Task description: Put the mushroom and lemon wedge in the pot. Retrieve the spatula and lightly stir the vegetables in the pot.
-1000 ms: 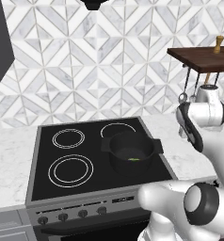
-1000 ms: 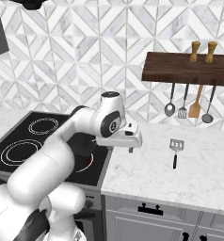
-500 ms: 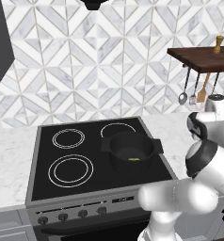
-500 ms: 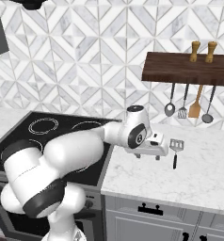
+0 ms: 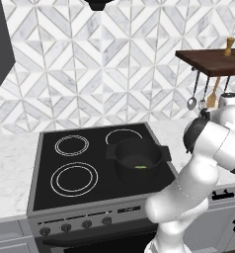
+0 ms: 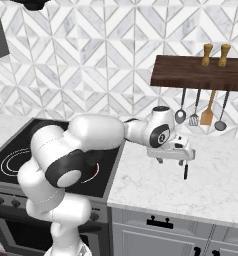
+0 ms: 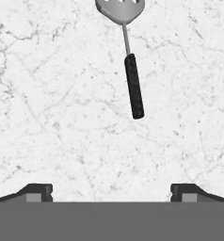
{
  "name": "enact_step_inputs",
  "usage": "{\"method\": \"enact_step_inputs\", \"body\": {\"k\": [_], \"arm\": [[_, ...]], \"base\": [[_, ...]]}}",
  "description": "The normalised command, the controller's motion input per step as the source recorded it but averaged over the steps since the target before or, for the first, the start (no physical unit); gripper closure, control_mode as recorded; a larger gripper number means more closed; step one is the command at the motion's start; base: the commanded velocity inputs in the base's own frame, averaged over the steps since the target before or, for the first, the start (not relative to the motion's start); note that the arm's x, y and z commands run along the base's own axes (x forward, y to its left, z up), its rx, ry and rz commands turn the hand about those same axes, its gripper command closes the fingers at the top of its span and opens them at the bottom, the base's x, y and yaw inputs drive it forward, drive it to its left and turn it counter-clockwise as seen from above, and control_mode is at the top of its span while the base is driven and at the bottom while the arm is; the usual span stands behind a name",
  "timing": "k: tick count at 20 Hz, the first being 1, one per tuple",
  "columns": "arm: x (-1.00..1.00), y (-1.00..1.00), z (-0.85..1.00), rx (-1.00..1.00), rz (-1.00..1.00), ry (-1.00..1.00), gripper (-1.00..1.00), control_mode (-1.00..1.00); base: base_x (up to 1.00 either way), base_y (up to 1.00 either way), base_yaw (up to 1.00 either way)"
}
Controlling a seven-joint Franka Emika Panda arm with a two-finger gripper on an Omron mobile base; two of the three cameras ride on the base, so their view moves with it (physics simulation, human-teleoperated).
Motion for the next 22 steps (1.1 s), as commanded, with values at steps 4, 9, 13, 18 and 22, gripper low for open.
{"method": "enact_step_inputs", "body": {"k": [4,9,13,18,22], "arm": [[0.08,-0.15,-0.03,0.00,0.00,0.01,-1.00,-1.00],[0.13,-0.14,-0.11,0.00,0.00,0.00,-1.00,-1.00],[0.15,-0.19,-0.17,0.01,0.00,0.01,-1.00,-1.00],[0.20,-0.22,-0.23,0.03,0.00,0.02,-1.00,-1.00],[0.12,-0.27,-0.22,0.07,0.02,0.01,-1.00,-1.00]], "base": [[0.00,0.00,0.00],[0.00,0.00,0.00],[0.00,0.00,0.00],[0.00,0.00,0.00],[0.00,0.00,0.00]]}}
